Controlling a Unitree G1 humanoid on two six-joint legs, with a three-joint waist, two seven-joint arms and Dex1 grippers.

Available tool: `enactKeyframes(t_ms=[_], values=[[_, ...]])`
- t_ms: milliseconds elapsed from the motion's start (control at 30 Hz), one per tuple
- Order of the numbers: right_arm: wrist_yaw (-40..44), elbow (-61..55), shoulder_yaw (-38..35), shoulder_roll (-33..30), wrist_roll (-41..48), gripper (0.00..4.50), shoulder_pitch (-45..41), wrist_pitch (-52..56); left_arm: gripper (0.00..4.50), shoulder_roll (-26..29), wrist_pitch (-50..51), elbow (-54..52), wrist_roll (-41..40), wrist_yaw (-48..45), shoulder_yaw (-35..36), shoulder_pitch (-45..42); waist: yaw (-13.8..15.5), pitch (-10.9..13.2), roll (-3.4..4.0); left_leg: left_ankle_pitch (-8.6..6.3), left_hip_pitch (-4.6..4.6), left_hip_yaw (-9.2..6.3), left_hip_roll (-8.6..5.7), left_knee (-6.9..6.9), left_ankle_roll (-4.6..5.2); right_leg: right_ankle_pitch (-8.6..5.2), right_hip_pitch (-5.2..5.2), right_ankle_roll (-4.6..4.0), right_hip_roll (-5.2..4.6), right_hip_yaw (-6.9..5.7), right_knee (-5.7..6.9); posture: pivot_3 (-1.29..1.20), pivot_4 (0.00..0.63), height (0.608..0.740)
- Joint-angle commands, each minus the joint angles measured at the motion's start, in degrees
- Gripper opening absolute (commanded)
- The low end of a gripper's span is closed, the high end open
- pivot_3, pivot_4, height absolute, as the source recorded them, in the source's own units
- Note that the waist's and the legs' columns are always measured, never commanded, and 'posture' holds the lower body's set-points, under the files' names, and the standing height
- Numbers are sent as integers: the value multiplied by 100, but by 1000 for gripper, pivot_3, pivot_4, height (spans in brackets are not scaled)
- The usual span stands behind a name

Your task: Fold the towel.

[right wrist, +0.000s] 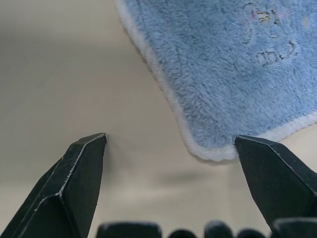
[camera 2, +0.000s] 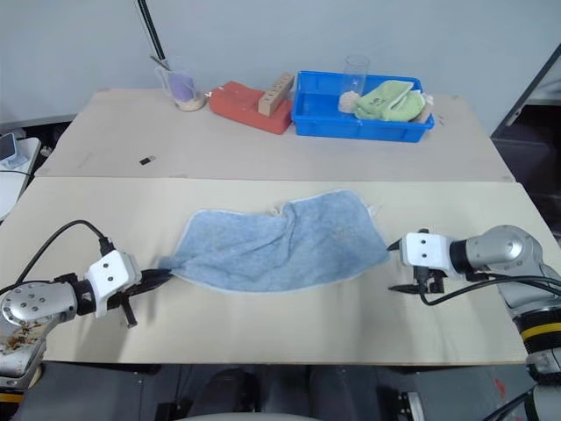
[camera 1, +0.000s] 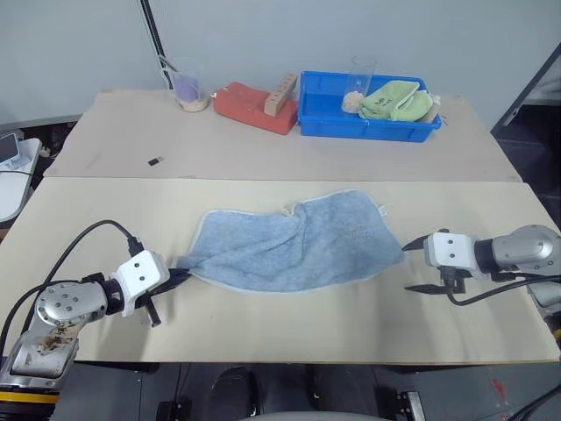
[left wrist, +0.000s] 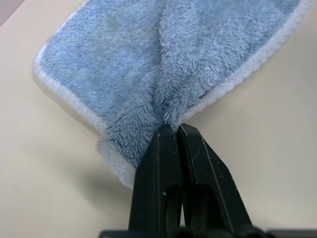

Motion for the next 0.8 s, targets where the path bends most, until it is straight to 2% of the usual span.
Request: enactKeyframes(t_ms=[33, 200, 400, 500, 667, 800], values=[[-93, 482, 117, 203, -199, 4500, -264, -36, 32, 40, -119, -12, 11, 22, 81, -115, -24, -3, -6, 0, 1, 0, 0, 0, 0, 1, 1, -1, 1, 0, 0, 0, 150, 717], [-20, 807, 217, 396, -256, 3027, -438, -55, 0, 40, -64, -29, 31, 28, 49, -170, -31, -10, -17, 0, 7, 0, 2, 0, 0, 2, 9, -3, 1, 1, 1, 0, 150, 717], [9, 856, 229, 460, -224, 887, -368, -64, 0, 61, -45, -18, 56, 17, 61, -176, -31, -12, -20, 0, 9, -1, 5, 2, 0, 3, 12, -3, 0, 2, 2, 0, 150, 717], [56, 790, 167, 421, -129, 28, -305, -14, 0, 81, -41, -19, 56, -7, 94, -162, -25, -12, -20, 0, 9, -1, 4, 2, 0, 3, 12, -3, -1, 2, 3, 0, 150, 717], [505, 257, -152, 41, 359, 28, -32, 491, 0, 345, 83, -58, -137, -372, 281, -16, 11, -10, -16, 0, 7, -1, 3, 1, 0, 3, 9, -3, -2, 2, 3, 0, 150, 717], [1104, -713, -836, -689, 1427, 28, 237, 2061, 0, 956, 706, 43, -851, -1308, 556, 14, 53, 1, 6, 0, -8, 0, 3, -1, 0, 1, -13, -3, -6, -1, 10, 0, 150, 717]])
